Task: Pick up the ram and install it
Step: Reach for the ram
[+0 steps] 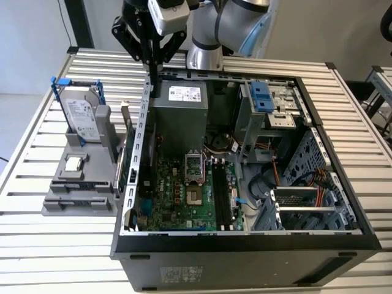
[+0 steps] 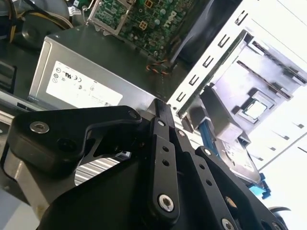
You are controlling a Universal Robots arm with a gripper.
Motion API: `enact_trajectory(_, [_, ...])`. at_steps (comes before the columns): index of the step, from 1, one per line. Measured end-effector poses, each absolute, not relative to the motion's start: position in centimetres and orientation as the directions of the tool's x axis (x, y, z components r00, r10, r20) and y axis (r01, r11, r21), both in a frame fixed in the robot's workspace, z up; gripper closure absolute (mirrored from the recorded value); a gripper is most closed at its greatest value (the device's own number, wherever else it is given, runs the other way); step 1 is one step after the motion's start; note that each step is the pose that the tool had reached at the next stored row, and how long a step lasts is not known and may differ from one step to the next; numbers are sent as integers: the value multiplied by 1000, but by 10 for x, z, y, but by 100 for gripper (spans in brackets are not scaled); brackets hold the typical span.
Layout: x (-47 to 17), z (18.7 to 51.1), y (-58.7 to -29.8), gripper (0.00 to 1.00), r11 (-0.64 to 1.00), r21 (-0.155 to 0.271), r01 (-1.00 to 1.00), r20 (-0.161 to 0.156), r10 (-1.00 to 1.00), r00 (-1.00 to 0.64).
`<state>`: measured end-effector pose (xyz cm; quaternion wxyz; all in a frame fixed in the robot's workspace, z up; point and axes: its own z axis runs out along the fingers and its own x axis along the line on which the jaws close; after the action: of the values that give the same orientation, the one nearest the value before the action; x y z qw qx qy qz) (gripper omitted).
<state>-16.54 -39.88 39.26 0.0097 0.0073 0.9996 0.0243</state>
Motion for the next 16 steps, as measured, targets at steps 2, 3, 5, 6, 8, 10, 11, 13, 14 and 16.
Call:
enact_trajectory(2, [-169,393,-399,100,999,49,9,-19,10,-1000])
enact_trajectory(3, [-171,393,-399,100,999,49,8,-19,9,-1000])
enact_trajectory(5, [-175,393,-399,100,999,49,5,-19,6,-1000])
enact_trajectory(6, [-177,393,-399,100,999,49,4,-19,5,-1000])
enact_trajectory(8, [-180,393,-399,100,999,49,3,-19,4,-1000])
enact_trajectory(10, [-184,393,-399,100,999,49,1,-19,2,-1000])
enact_trajectory(11, [-186,393,-399,100,999,49,0,-19,0,-1000])
enact_trajectory(13, [-189,393,-399,100,999,49,-3,-19,-2,-1000])
enact_trajectory(14, [-191,393,-399,100,999,49,-5,-19,-4,-1000])
enact_trajectory(16, [-195,393,-399,100,999,49,-9,-19,-8,-1000])
